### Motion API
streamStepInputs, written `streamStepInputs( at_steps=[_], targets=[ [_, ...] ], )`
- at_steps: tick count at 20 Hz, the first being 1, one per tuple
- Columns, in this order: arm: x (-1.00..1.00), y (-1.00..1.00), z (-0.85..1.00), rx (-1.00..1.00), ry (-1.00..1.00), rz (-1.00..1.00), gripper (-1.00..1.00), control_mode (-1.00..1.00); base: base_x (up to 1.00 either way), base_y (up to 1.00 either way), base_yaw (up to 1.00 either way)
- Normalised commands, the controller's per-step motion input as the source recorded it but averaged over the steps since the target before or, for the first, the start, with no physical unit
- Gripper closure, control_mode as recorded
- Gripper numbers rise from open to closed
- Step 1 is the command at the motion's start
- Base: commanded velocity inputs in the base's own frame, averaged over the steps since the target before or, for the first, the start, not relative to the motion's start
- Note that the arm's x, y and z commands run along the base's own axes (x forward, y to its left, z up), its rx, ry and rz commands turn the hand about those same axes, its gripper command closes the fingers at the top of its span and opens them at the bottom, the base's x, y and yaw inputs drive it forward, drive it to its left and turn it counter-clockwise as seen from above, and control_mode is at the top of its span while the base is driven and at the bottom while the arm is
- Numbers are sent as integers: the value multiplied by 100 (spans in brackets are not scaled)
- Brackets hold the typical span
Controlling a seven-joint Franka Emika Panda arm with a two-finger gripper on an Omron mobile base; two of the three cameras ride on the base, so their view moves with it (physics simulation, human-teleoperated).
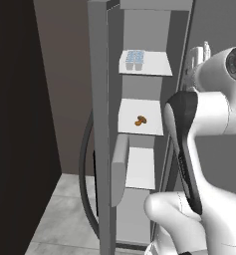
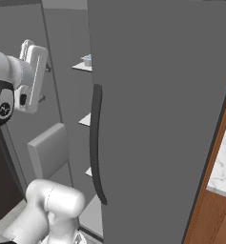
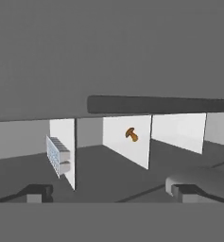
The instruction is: Open the freezer door, pick up the ice cube tray from the freezer, and place it on the dining counter.
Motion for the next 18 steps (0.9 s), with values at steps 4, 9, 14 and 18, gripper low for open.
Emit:
streamStepInputs(
  at_steps=[4, 9, 14, 18],
  targets=[
    [40, -16, 0, 9, -16, 7, -100, -100, 0, 0, 0],
    [41, 0, 0, 0, -15, 8, -100, -100, 0, 0, 0],
    [56, 0, 14, 0, -3, 9, -100, -100, 0, 0, 0],
    [36, 0, 25, 0, 0, 6, -100, -100, 0, 0, 0]
  ],
)
